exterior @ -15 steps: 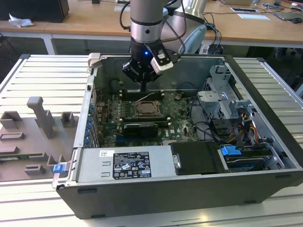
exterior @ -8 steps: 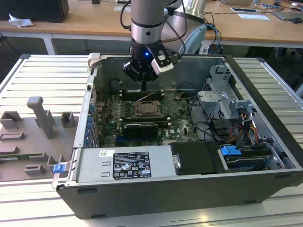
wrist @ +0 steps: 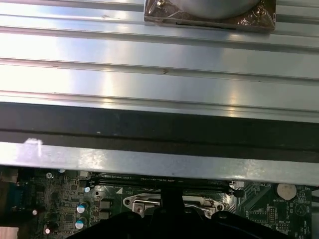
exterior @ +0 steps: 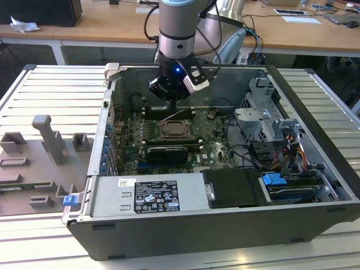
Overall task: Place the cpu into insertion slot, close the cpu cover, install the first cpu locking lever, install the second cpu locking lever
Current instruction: 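Install the first cpu locking lever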
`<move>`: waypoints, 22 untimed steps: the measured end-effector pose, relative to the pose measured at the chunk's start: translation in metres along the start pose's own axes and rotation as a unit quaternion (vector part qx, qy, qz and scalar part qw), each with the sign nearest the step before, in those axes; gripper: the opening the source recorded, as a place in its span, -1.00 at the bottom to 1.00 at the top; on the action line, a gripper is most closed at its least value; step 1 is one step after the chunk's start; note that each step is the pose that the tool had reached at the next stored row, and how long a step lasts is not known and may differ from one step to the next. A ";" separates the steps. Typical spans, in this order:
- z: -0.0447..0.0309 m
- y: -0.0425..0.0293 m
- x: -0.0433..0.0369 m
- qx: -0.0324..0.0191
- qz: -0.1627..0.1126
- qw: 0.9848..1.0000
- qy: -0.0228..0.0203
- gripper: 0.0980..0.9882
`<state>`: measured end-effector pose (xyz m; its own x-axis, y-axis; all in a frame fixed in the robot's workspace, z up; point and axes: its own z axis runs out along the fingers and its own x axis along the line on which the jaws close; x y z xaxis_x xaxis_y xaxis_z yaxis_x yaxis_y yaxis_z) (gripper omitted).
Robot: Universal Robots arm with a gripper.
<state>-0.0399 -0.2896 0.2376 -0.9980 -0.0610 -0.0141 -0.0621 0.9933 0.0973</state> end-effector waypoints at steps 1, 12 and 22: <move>0.0009 0.0000 -0.0004 0.000 0.000 1.000 0.000 -0.98; 0.0093 -0.0004 -0.0083 -0.006 -0.004 1.000 -0.002 -0.98; 0.0260 -0.0028 -0.0212 -0.006 -0.005 1.000 -0.002 -0.98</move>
<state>-0.0184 -0.2885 0.2118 -0.9973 -0.0702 -0.0196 -0.0719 0.9914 0.1098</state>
